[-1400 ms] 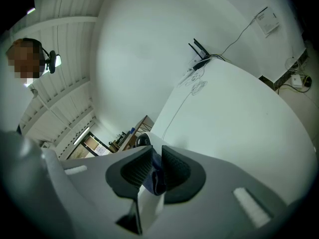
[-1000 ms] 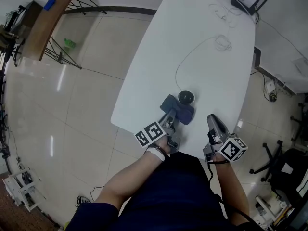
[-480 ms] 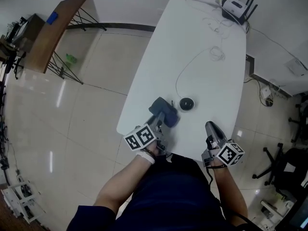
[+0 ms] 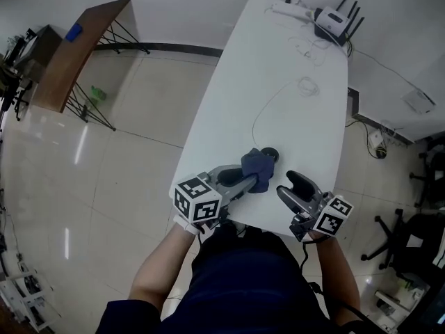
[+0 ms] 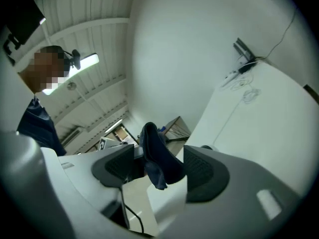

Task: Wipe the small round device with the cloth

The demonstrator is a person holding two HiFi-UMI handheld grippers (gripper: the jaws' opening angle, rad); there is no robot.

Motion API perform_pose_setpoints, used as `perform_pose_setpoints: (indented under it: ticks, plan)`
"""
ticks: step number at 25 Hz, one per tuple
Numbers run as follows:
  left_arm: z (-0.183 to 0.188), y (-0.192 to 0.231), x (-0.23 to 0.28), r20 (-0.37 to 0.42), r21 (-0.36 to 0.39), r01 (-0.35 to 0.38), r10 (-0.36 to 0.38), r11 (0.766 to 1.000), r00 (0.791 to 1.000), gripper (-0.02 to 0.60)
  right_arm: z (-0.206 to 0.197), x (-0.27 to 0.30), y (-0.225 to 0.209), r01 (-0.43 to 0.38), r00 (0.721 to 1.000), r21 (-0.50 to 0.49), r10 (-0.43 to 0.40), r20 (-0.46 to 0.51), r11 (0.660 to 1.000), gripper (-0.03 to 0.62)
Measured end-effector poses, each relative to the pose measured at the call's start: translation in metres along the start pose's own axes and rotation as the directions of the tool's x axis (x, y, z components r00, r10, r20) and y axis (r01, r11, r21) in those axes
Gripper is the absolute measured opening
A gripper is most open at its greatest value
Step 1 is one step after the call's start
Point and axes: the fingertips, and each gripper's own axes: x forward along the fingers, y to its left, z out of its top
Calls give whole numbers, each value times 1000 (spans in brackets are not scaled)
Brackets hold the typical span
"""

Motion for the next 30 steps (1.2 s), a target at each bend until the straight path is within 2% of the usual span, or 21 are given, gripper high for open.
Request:
perform_pose_setpoints:
  ticks: [2, 5, 9, 12, 13, 14, 16, 20, 23, 26, 28, 30]
  plan:
    - [6, -25, 3, -22, 36, 145, -145, 989, 989, 74, 3, 8, 17, -96, 995, -31, 95, -37, 995, 366]
    - [8, -50, 2, -49, 53, 292, -290, 955, 956, 74, -2, 15, 35, -205, 974, -53, 199, -105, 977, 435]
    - [-3, -69, 0, -111, 46, 405, -399, 913, 910, 72, -26, 21, 53, -300, 937, -34, 289, -195, 953, 446]
    - [-13, -68, 0, -144, 14, 435, -429, 900, 892, 72, -32, 20, 53, -327, 928, 11, 323, -188, 945, 436]
    - [-14, -65, 0, -140, 0, 431, -427, 902, 893, 72, -32, 18, 53, -339, 925, 28, 338, -174, 940, 349]
    - [-14, -62, -1, -130, -14, 426, -424, 905, 896, 72, -31, 15, 53, -346, 924, 41, 348, -160, 937, 227]
    - [-13, -59, -2, -102, -40, 422, -423, 906, 900, 77, -28, 13, 51, -340, 929, 59, 345, -136, 939, 110]
    - [-16, -56, 0, -78, -73, 407, -412, 911, 908, 77, -31, 13, 46, -298, 944, 51, 302, -134, 953, 83]
    - [-20, -41, 0, -53, -98, 351, -357, 931, 933, 110, -31, 14, 33, -219, 967, 24, 220, -127, 976, 71]
    - [-22, -10, 0, -32, -73, 192, -195, 979, 980, 149, -11, 6, -8, -1, 999, -5, 1, -37, 1000, 71]
    - [-23, 12, -2, -5, -55, 64, -64, 996, 998, 149, 3, -1, -33, 143, 989, 1, -143, 32, 990, 72]
    - [-25, 29, -1, 17, -73, -36, 37, 997, 999, 147, 9, -1, -45, 207, 976, 16, -208, 60, 978, 72]
